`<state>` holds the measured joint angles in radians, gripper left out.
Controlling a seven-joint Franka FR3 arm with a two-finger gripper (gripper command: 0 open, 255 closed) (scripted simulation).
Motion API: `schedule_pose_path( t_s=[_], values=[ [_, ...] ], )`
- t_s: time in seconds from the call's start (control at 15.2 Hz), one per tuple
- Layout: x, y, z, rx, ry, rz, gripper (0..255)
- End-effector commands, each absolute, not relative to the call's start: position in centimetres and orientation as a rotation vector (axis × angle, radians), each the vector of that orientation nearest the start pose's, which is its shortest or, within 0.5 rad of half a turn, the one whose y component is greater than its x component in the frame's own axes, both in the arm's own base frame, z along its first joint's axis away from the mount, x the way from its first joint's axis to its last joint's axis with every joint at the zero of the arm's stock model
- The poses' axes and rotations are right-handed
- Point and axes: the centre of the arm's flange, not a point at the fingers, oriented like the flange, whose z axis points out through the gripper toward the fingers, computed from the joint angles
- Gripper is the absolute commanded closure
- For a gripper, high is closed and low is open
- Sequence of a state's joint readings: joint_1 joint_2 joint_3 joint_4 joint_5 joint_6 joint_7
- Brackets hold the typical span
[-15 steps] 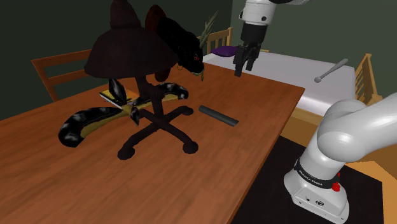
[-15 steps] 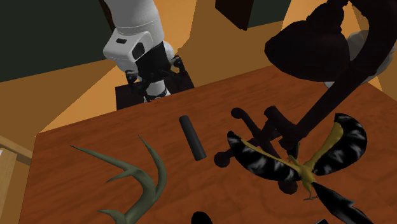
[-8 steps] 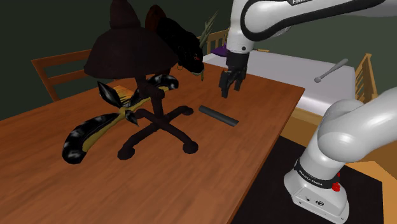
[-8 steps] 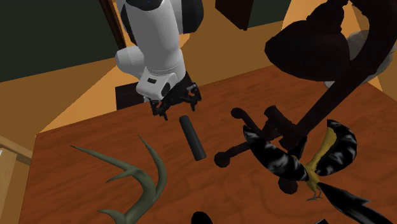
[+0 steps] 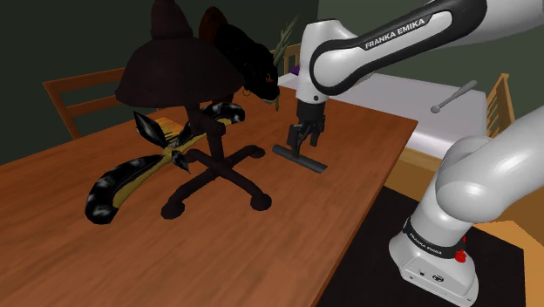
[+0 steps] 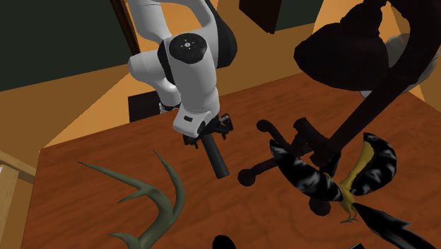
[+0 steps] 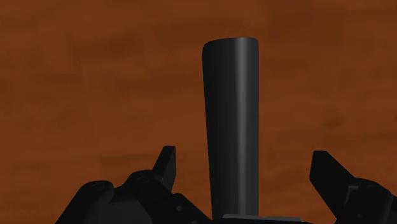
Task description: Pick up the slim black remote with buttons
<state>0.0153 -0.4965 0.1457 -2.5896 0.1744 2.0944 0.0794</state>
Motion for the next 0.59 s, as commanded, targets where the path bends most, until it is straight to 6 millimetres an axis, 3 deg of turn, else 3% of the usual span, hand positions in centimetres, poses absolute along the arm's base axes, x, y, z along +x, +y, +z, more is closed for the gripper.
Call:
schedule_pose_path(
  t_s=[0.0,0.2,0.33,0.4,0.53],
  values=[
    [37.9,6.9,41.0,-3.060,0.037,0.013,0],
    [37.9,6.9,39.1,-3.060,0.037,0.013,0],
    [37.9,6.9,39.1,-3.060,0.037,0.013,0],
    [37.8,6.9,39.2,-3.060,0.036,0.013,255],
    [37.8,6.9,39.2,-3.060,0.036,0.013,255]
  ],
)
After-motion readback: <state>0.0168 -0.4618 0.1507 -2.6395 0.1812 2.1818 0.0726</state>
